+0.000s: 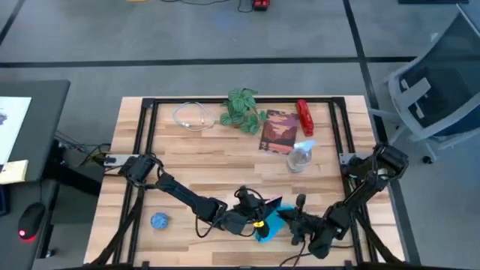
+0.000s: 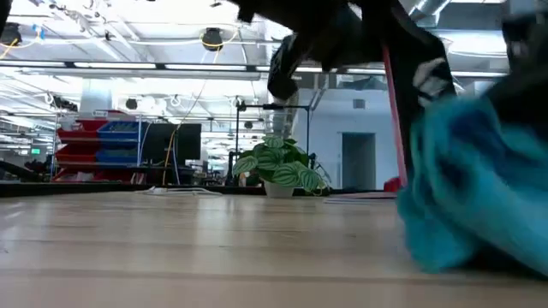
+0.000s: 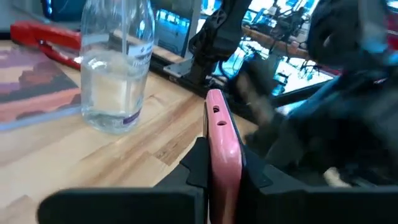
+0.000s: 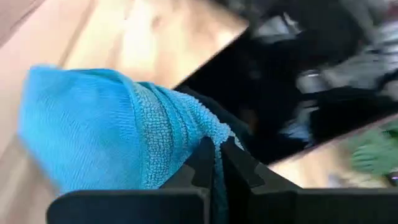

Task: Apply microfiber cloth
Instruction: Wipe the front of the pink cellphone with the blue microfiber cloth

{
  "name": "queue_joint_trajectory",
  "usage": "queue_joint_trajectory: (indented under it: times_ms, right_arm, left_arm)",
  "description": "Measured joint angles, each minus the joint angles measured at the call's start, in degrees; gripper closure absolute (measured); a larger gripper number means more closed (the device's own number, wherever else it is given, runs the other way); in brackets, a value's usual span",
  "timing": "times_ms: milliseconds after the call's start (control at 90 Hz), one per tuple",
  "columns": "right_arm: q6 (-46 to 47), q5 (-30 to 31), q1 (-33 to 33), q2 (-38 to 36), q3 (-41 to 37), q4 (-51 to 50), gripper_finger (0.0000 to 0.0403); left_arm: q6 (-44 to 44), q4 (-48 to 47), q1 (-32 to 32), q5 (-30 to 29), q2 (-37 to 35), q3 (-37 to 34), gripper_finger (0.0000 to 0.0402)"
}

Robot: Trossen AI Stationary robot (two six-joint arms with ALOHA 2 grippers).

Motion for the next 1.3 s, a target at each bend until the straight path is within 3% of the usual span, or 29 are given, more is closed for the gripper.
queue_joint_trajectory:
  times_ms: [89,211,500,622,744,944,1089,1300]
  right_arm:
    - [-0.3,-0.7,2.4,-0.1,0.0,-0.1,0.0403]
    - [-5.8,3.5,3.0,-1.8,1.4,0.5,0.0403]
    - [-37.9,5.0,-9.5,-3.9,5.0,26.0,0.0403]
    - [-44.0,4.4,-12.6,-3.9,5.6,31.3,0.0403]
    - [-34.7,-2.9,-11.8,-3.9,5.7,19.6,0.0403]
    - [-4.7,-28.1,-11.3,-2.6,5.4,-7.8,0.0399]
    - [0.1,-30.1,-9.6,-3.2,4.6,-11.7,0.0356]
    - [-2.8,-33.2,-8.4,-7.9,6.8,-16.7,0.0233]
  left_arm:
    - [4.2,0.1,-0.8,-1.8,-2.8,0.0,0.0388]
    - [13.7,0.1,-2.4,-6.9,-8.2,0.2,0.0388]
    - [27.0,-7.9,-7.8,-19.4,-20.7,0.2,0.0389]
    - [26.9,-10.5,-9.4,-22.4,-22.0,0.2,0.0389]
    - [25.7,-12.3,-10.4,-22.7,-21.7,0.2,0.0389]
    - [11.2,-23.6,-9.8,-22.4,-19.8,0.1,0.0389]
    - [5.3,-24.0,-8.4,-20.9,-16.5,0.1,0.0389]
    - [-3.3,-22.8,-6.4,-13.8,-12.0,0.1,0.0389]
